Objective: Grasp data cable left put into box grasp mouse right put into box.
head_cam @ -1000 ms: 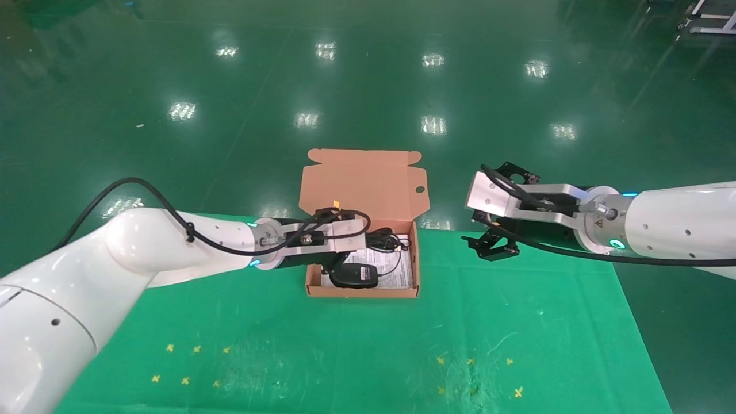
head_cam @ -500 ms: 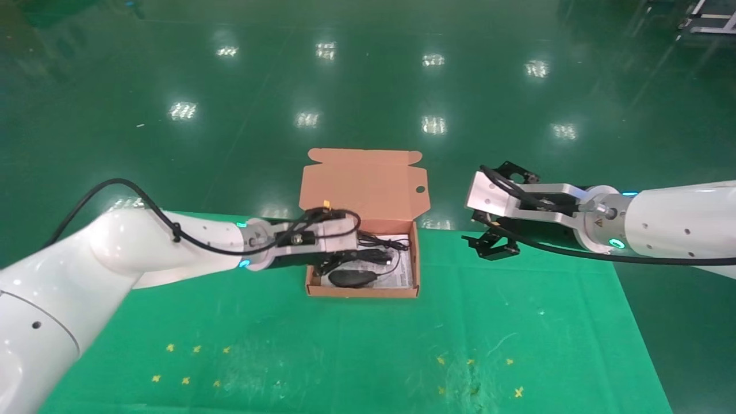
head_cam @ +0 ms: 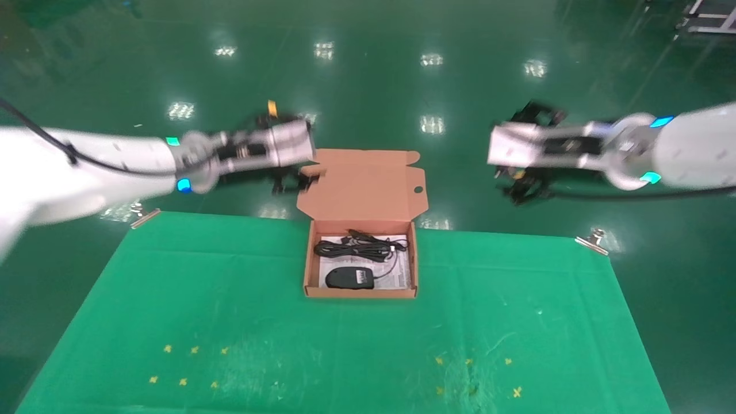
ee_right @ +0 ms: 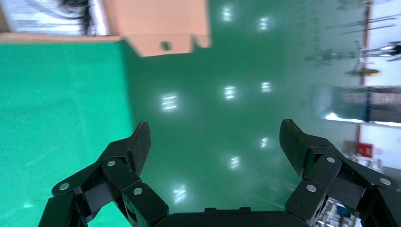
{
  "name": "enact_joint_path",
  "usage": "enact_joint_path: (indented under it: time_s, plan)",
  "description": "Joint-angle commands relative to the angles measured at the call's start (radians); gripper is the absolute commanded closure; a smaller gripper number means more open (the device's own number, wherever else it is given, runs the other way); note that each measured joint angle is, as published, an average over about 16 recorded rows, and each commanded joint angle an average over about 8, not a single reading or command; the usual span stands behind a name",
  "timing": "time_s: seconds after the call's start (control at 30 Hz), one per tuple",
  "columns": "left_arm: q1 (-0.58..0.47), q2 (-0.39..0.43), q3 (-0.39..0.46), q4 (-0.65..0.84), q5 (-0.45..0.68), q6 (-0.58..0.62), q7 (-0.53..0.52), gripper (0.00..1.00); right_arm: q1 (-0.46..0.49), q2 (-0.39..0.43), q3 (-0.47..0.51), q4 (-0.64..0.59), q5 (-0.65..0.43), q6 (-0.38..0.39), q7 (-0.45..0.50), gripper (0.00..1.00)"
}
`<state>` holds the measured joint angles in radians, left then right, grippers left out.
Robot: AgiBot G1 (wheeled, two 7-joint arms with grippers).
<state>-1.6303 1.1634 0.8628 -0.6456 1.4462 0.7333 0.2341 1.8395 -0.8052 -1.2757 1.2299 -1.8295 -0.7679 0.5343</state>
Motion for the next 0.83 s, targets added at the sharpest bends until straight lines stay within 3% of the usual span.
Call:
enact_joint_path:
  time_s: [0.03, 0.83]
  plan:
    - [0.007, -0.02, -0.016, -0.02, -0.018, 0.016, -0.009, 0.0, -0.004, -0.001, 0.016, -0.002, 0.012, -0.019, -0.01, 0.0]
    - [0.234, -0.24, -0.251, -0.277, -0.307, 0.325, -0.18, 0.0, -0.313, 0.078, 0.415, 0.021, 0.454, -0.307, -0.147, 0.0]
